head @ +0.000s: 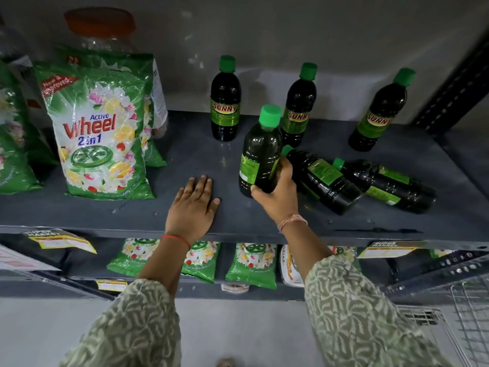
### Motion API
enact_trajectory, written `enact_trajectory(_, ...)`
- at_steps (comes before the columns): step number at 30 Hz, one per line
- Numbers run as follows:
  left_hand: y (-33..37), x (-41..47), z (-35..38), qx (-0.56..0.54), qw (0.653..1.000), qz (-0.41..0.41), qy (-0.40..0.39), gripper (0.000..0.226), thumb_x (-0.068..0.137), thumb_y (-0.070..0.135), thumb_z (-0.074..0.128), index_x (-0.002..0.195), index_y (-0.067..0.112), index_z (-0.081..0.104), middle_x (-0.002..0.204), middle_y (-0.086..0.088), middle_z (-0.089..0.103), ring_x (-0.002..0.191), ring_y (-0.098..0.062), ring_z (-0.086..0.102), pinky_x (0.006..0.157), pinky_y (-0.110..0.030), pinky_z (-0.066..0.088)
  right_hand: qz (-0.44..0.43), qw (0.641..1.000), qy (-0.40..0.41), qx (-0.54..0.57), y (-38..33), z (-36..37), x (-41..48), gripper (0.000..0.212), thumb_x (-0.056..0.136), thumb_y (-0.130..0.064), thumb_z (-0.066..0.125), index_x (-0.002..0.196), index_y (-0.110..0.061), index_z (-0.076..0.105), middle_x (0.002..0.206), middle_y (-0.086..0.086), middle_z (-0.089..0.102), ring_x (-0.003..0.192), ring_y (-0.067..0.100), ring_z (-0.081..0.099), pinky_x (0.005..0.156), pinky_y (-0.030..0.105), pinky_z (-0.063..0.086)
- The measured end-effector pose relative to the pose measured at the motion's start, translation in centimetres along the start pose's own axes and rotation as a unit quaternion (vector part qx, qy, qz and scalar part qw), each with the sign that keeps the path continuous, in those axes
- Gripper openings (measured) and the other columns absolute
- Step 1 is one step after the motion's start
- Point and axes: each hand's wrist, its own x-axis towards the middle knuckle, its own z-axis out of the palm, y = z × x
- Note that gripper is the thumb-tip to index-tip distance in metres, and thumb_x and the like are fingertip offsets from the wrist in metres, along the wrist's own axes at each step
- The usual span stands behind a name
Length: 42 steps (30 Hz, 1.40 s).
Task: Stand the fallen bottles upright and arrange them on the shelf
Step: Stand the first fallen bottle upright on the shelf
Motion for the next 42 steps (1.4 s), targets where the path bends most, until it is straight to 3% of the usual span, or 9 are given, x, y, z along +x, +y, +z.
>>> enact_trajectory(4,-0.1,-0.1,-0.1,0.013,1.0,-0.001,0.0,0.056,0.097,0.038,0.025,0.146,0.016,0.012,0.158,-0.001,0.011,0.146,-0.02,0.005,0.119,-0.037,0.007,-0.015,0.999,0.003,-0.043,0.0,0.6,0.5,0.112,0.05,-0.049,0.084,0.137,-0.014,0.022,0.137,0.009,0.039,0.129,0.022,0.035,0.112,0.039,0.028)
enact_trajectory(8,-0.1,-0.2,-0.2,0.01,1.0,-0.001,0.0,0.056,0.097,0.037,0.026,0.146,0.015,0.013,0.158,-0.001,0.012,0.146,-0.021,0.006,0.119,-0.037,0.008,0.035,0.998,-0.029,0.033,0.3,0.2,0.8,0.084,0.06,-0.018,0.083,0.129,-0.013,0.036,0.121,0.001,0.05,0.112,0.012,0.048,0.1,0.028,0.039)
enact_trajectory(11,-0.2,-0.3,-0.3,0.008,1.0,-0.003,-0.003,0.056,0.097,0.038,0.025,0.146,0.016,0.012,0.158,0.0,0.011,0.147,-0.02,0.004,0.12,-0.036,0.007,0.063,0.99,-0.107,0.072,1.1,-0.9,1.3,0.077,0.07,-0.012,0.072,0.136,-0.013,0.032,0.129,0.002,0.051,0.122,0.019,0.048,0.109,0.047,0.036)
enact_trajectory(16,0.0,-0.2,-0.2,0.007,1.0,-0.003,0.0,0.056,0.097,0.04,0.023,0.146,0.016,0.013,0.158,0.0,0.012,0.146,-0.02,0.005,0.119,-0.036,0.008,0.049,0.995,-0.057,0.06,0.9,-0.3,1.0,0.113,0.049,-0.035,0.085,0.14,-0.018,0.02,0.142,0.005,0.036,0.129,0.013,0.034,0.113,0.037,0.027)
enact_trajectory(19,0.0,-0.3,-0.3,0.01,1.0,-0.001,0.005,0.055,0.097,0.04,0.023,0.146,0.016,0.014,0.158,-0.001,0.013,0.146,-0.02,0.007,0.119,-0.036,0.009,0.04,0.999,0.022,0.024,0.3,0.6,0.7,0.096,0.05,-0.029,0.088,0.126,-0.008,0.035,0.125,0.01,0.045,0.116,0.019,0.044,0.105,0.036,0.038)
enact_trajectory(23,0.0,-0.3,-0.3,0.008,1.0,-0.003,0.004,0.055,0.097,0.038,0.026,0.146,0.017,0.013,0.158,0.0,0.012,0.146,-0.019,0.005,0.119,-0.035,0.008,0.064,0.996,-0.02,0.053,1.0,-0.2,0.9,0.056,0.073,-0.007,0.072,0.117,-0.003,0.038,0.108,0.005,0.057,0.104,0.02,0.055,0.098,0.044,0.045)
enact_trajectory(28,-0.1,-0.2,-0.3,0.009,1.0,-0.003,0.009,0.056,0.096,0.041,0.021,0.146,0.017,0.013,0.158,0.001,0.013,0.146,-0.019,0.006,0.119,-0.035,0.008,0.052,0.995,-0.041,0.071,1.7,-0.6,0.9,0.052,0.088,-0.005,0.051,0.137,-0.012,0.035,0.141,0.012,0.044,0.131,0.023,0.039,0.112,0.047,0.031)
enact_trajectory(33,-0.1,-0.2,-0.2,0.012,1.0,-0.001,0.008,0.055,0.097,0.038,0.026,0.146,0.017,0.013,0.158,0.001,0.012,0.146,-0.019,0.006,0.119,-0.035,0.008,0.039,0.999,-0.007,0.015,1.1,0.3,0.9,0.093,0.055,-0.031,0.085,0.131,-0.012,0.035,0.132,0.011,0.043,0.123,0.022,0.042,0.106,0.037,0.036)
enact_trajectory(42,0.1,-0.3,-0.4,0.011,1.0,-0.006,-0.005,0.056,0.097,0.039,0.025,0.146,0.018,0.012,0.158,0.002,0.01,0.146,-0.018,0.004,0.12,-0.035,0.007,0.067,0.997,-0.044,0.011,0.6,-1.4,-0.3,0.061,0.072,-0.005,0.072,0.126,-0.011,0.044,0.121,0.011,0.06,0.111,0.019,0.054,0.093,0.027,0.04)
